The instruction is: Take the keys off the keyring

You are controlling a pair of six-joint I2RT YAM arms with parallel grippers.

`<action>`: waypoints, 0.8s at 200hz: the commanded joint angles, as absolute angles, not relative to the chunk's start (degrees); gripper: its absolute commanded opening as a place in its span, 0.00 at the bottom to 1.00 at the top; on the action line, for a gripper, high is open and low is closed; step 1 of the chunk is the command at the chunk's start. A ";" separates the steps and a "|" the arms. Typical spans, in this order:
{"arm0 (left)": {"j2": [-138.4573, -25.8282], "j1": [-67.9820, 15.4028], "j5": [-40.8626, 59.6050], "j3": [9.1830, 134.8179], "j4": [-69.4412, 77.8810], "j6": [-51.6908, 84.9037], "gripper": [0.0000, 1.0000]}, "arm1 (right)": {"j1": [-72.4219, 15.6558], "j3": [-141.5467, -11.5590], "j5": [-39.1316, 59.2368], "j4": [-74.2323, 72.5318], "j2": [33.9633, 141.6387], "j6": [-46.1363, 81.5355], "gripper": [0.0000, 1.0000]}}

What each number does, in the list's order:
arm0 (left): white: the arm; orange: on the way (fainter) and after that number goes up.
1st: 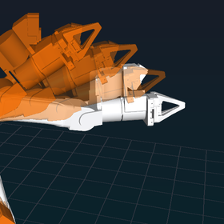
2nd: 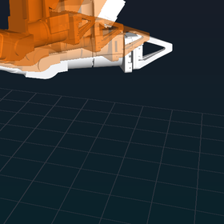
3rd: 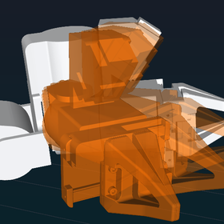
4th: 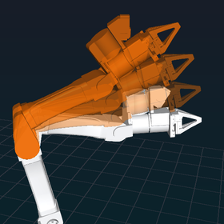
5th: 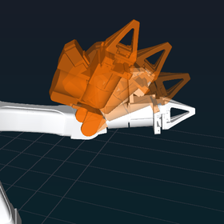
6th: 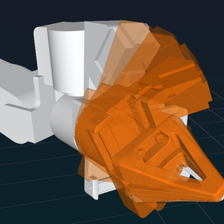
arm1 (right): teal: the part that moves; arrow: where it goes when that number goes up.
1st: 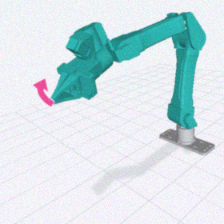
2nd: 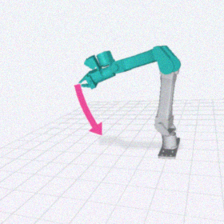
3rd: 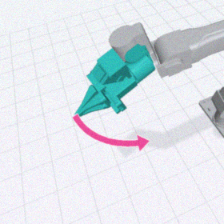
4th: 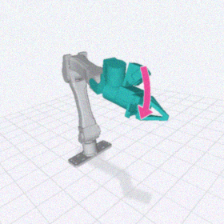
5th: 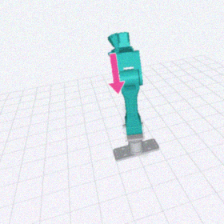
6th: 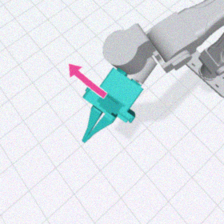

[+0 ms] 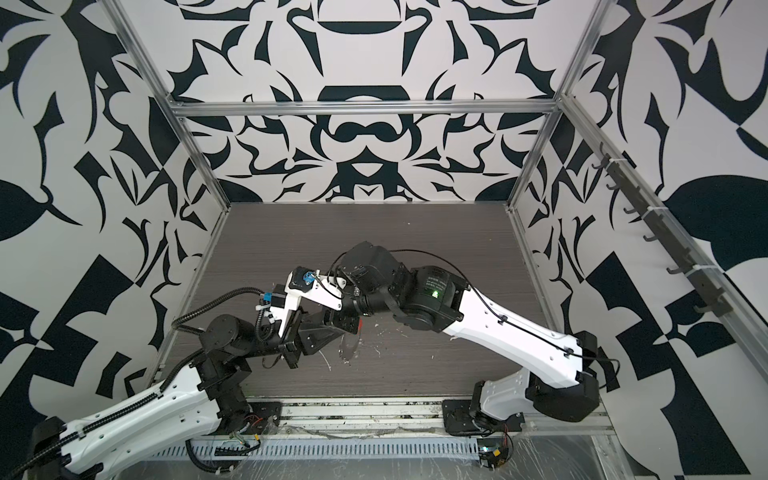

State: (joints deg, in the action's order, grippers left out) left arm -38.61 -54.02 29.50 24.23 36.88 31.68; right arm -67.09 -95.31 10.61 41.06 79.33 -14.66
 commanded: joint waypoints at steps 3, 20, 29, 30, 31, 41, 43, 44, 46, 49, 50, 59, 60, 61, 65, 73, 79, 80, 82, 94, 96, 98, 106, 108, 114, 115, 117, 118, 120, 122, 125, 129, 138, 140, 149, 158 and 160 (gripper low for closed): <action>-36.22 -54.23 25.60 24.11 43.15 31.48 0.00 | -67.11 -96.20 10.00 37.44 77.24 -13.49 0.56; -35.68 -54.18 24.42 23.70 42.89 30.79 0.00 | -67.12 -95.57 8.81 35.38 75.64 -12.99 0.58; -35.46 -54.22 23.79 23.57 42.73 30.38 0.00 | -67.12 -94.54 8.35 33.67 74.12 -12.60 0.60; -35.44 -54.23 23.72 23.47 42.72 30.30 0.00 | -67.14 -94.38 8.31 33.23 73.93 -12.54 0.60; -35.43 -54.23 23.59 23.43 42.72 30.27 0.00 | -67.14 -94.17 8.29 32.87 73.75 -12.47 0.60; -35.11 -54.22 22.94 23.12 43.02 29.98 0.00 | -67.11 -92.08 7.43 29.80 71.46 -11.88 0.60; -35.04 -54.23 22.83 23.05 43.05 29.93 0.00 | -67.10 -91.64 7.24 29.47 71.04 -11.76 0.60; -35.01 -54.23 22.71 23.04 43.06 29.91 0.00 | -67.08 -91.48 7.09 29.19 70.81 -11.72 0.60; -34.92 -54.21 22.60 22.96 43.06 29.89 0.00 | -67.11 -91.07 6.73 28.79 70.50 -11.57 0.60; -34.81 -54.23 22.44 22.99 43.07 29.81 0.00 | -67.14 -90.49 6.36 27.83 69.74 -11.21 0.60; -34.81 -54.23 22.42 22.92 43.07 29.80 0.00 | -67.10 -90.37 6.21 27.54 69.50 -11.10 0.60; -34.45 -54.23 21.96 22.69 43.25 29.47 0.00 | -67.09 -88.66 5.34 25.33 67.44 -10.05 0.60; -34.45 -54.23 21.92 22.68 43.25 29.46 0.00 | -67.12 -88.50 5.27 25.15 67.34 -9.99 0.60; -34.41 -54.23 21.82 22.63 43.24 29.41 0.00 | -67.09 -88.32 5.14 24.97 67.07 -9.87 0.60; -34.24 -54.23 21.44 22.52 43.24 29.30 0.00 | -67.11 -87.80 4.86 24.38 66.19 -9.34 0.60; -33.88 -54.18 20.94 22.26 43.45 28.95 0.00 | -67.12 -86.42 4.40 23.42 64.69 -8.14 0.57; -33.63 -54.18 20.75 22.10 43.64 28.79 0.00 | -67.08 -85.51 4.44 23.16 63.46 -7.20 0.56; -33.60 -54.21 20.75 22.08 43.71 28.76 0.00 | -67.11 -85.34 4.46 23.14 63.37 -7.07 0.56; -33.58 -54.22 20.74 22.06 43.71 28.75 0.00 | -67.14 -84.97 4.59 23.10 63.02 -6.80 0.55; -33.46 -54.23 21.35 22.81 42.94 28.16 0.00 | -67.12 -82.91 5.34 23.03 61.42 -4.96 0.53; -33.48 -54.23 21.53 22.93 42.62 28.02 0.00 | -67.07 -82.36 5.51 23.00 61.15 -4.71 0.53; -33.44 -54.23 21.66 23.11 42.14 27.86 0.00 | -67.11 -81.78 5.88 22.93 60.86 -4.45 0.52; -33.26 -54.23 22.05 23.84 40.46 27.27 0.00 | -67.13 -79.63 7.16 22.62 59.87 -3.36 0.52; -33.23 -54.23 22.06 23.93 40.09 27.08 0.00 | -67.14 -79.21 7.44 22.53 59.55 -3.13 0.51; -33.08 -54.18 22.33 24.28 39.18 26.69 0.00 | -67.13 -77.97 8.27 22.42 58.97 -2.59 0.51; -33.06 -54.21 22.28 24.27 39.06 26.62 0.00 | -67.14 -77.70 8.44 22.42 58.88 -2.48 0.51; -32.98 -54.22 22.36 24.33 38.81 26.52 0.00 | -67.06 -77.30 8.90 22.41 58.71 -2.29 0.51; -32.97 -54.23 22.38 24.42 38.70 26.44 0.00 | -67.06 -77.10 9.11 22.41 58.62 -2.20 0.51; -32.90 -54.23 22.41 24.45 38.55 26.39 0.00 | -67.02 -76.78 9.59 22.41 58.45 -2.00 0.51; -32.86 -54.23 22.45 24.50 38.27 26.24 0.00 | -67.01 -76.43 10.11 22.46 58.38 -1.77 0.51; -32.69 -54.18 22.47 24.64 37.93 26.01 0.00 | -66.91 -75.98 10.90 22.37 58.16 -1.50 0.51; -32.55 -54.23 22.52 24.85 37.39 25.75 0.00 | -66.74 -75.45 11.83 22.31 57.94 -1.15 0.51; -32.17 -54.23 22.57 25.29 35.85 25.11 0.00 | -66.46 -74.44 14.33 22.27 57.59 -0.35 0.51; -32.06 -54.23 22.65 25.37 35.64 25.02 0.00 | -66.32 -74.29 14.81 22.24 57.53 -0.18 0.51; -31.73 -54.23 22.76 25.72 34.84 24.67 0.00 | -65.91 -73.61 16.52 22.16 57.43 0.38 0.50; -31.57 -54.23 22.81 26.00 34.02 24.27 0.00 | -65.57 -73.31 17.74 22.44 57.57 0.64 0.50; -31.49 -54.23 22.80 26.12 33.95 24.20 0.00 | -65.44 -73.30 17.99 22.57 57.63 0.64 0.49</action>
State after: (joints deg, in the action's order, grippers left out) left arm -32.93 -54.02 22.28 23.27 35.64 26.17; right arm -66.41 -74.08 12.10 25.04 57.76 -2.46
